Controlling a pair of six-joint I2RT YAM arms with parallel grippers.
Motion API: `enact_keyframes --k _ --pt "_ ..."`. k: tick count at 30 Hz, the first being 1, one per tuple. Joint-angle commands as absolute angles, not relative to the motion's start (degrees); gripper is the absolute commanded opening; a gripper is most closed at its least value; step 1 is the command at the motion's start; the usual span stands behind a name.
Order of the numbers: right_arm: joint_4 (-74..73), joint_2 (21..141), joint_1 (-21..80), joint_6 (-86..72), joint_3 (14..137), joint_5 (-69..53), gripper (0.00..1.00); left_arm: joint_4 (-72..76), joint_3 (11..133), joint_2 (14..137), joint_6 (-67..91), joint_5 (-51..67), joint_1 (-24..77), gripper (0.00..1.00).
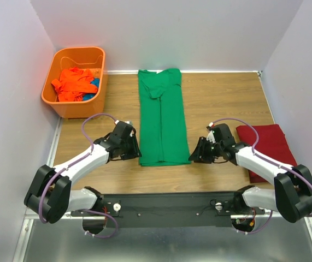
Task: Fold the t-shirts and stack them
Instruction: Fold the tshirt
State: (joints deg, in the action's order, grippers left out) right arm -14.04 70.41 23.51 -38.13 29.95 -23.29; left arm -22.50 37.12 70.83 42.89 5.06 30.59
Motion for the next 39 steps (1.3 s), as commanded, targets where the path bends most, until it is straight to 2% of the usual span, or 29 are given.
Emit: enact_keyframes --k 1,3,4,6,11,26,32,37,39 --pt "-16.26 71.1 23.2 -38.5 31.64 -19.78 0.46 -21.19 35.16 71.1 43.59 7.21 30.59 0.45" --pt "-16.26 72.33 23.2 -38.15 31.82 -19.34 0.46 -20.13 34.37 71.72 43.68 7.91 30.59 0.49" --pt "-16.17 72.68 23.2 -37.88 31.9 -19.25 0.51 -19.69 34.1 71.89 43.86 8.17 30.59 0.5" --pt "-15.74 73.21 23.2 -37.44 31.99 -19.25 0.55 -17.94 33.58 72.07 44.21 9.05 30.59 0.5" --pt "-12.66 74.0 23.2 -37.71 31.38 -20.04 0.55 -14.86 31.73 72.95 45.26 10.54 30.59 0.52" --pt "-5.19 78.13 23.29 -40.42 28.3 -22.06 0.52 -10.2 27.6 75.06 46.49 12.21 30.67 0.34" --pt "-3.52 79.1 23.29 -41.22 27.33 -23.2 0.49 -7.91 26.37 75.41 47.63 13.01 31.29 0.31" --pt "-2.46 80.15 23.2 -41.57 26.81 -23.9 0.46 -7.21 26.11 75.94 48.6 12.83 32.87 0.21" --pt "-2.37 80.33 23.29 -41.66 26.63 -23.91 0.4 -7.12 25.93 75.76 49.04 12.83 33.13 0.15"
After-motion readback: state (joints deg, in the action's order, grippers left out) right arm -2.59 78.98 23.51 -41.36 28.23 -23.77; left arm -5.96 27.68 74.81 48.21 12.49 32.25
